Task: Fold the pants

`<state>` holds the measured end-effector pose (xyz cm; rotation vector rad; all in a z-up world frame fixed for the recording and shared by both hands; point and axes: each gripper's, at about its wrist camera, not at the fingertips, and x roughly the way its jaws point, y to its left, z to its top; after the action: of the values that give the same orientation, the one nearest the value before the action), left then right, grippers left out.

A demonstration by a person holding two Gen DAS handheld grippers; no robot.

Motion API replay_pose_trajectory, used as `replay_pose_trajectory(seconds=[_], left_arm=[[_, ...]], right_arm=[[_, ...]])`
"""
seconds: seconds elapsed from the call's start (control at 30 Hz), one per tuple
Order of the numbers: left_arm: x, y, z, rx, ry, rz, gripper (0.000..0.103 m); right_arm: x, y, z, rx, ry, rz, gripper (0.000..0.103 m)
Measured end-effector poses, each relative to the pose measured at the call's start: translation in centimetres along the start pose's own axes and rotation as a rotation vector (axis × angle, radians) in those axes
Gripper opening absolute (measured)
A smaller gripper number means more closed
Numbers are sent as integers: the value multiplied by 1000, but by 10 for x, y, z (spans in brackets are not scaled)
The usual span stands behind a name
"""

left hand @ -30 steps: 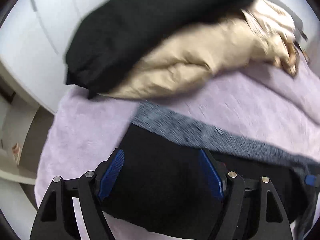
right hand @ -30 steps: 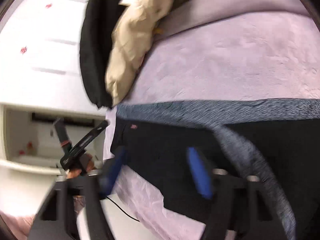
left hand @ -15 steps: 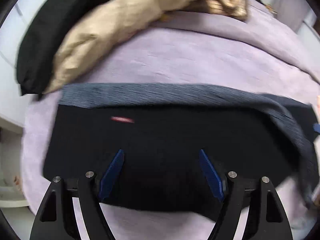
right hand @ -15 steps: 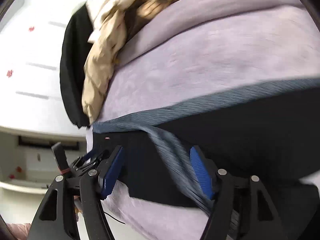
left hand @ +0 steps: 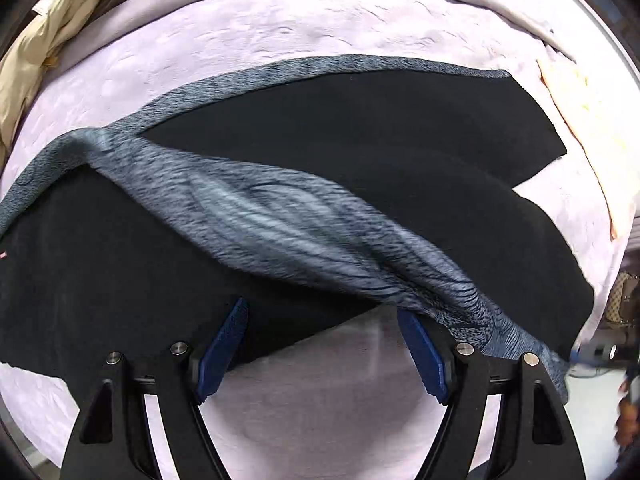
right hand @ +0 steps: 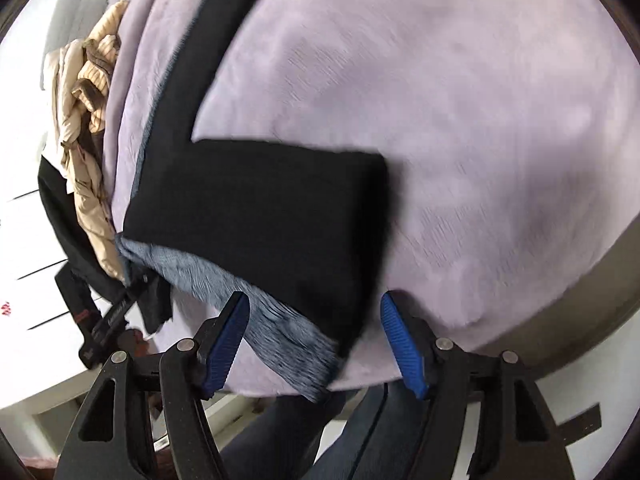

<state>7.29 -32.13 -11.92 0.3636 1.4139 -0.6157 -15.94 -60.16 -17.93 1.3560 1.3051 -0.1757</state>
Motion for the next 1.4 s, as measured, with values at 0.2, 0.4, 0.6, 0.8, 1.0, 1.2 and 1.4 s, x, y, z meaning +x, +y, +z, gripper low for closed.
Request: replay_pose_trajectory(seconds=[0.2, 0.4, 0.6, 0.8, 1.0, 1.2, 1.4], left_arm=[[11, -13, 10, -15, 22, 16, 78], [13, -20, 24, -43, 37, 13, 78], [-2, -10, 70, -144, -33, -55, 78], [-7, -6, 134, -191, -162, -3, 78], [-9, 13, 157, -243, -199, 46, 78], [5, 26, 104, -259, -139, 94, 78], [27, 20, 84, -282, -71, 107, 78]], right_arm=[[22, -12, -11, 25, 101, 155, 63], [11, 5, -10, 27, 44, 244, 11], [-57, 72, 55, -158, -116, 362, 11], [-75, 120, 153, -250, -225, 309, 17], [-89, 140, 182, -341, -325, 70, 71], [-89, 80, 156, -183, -389, -110, 57], [-65, 42, 170, -34, -344, -22, 20]])
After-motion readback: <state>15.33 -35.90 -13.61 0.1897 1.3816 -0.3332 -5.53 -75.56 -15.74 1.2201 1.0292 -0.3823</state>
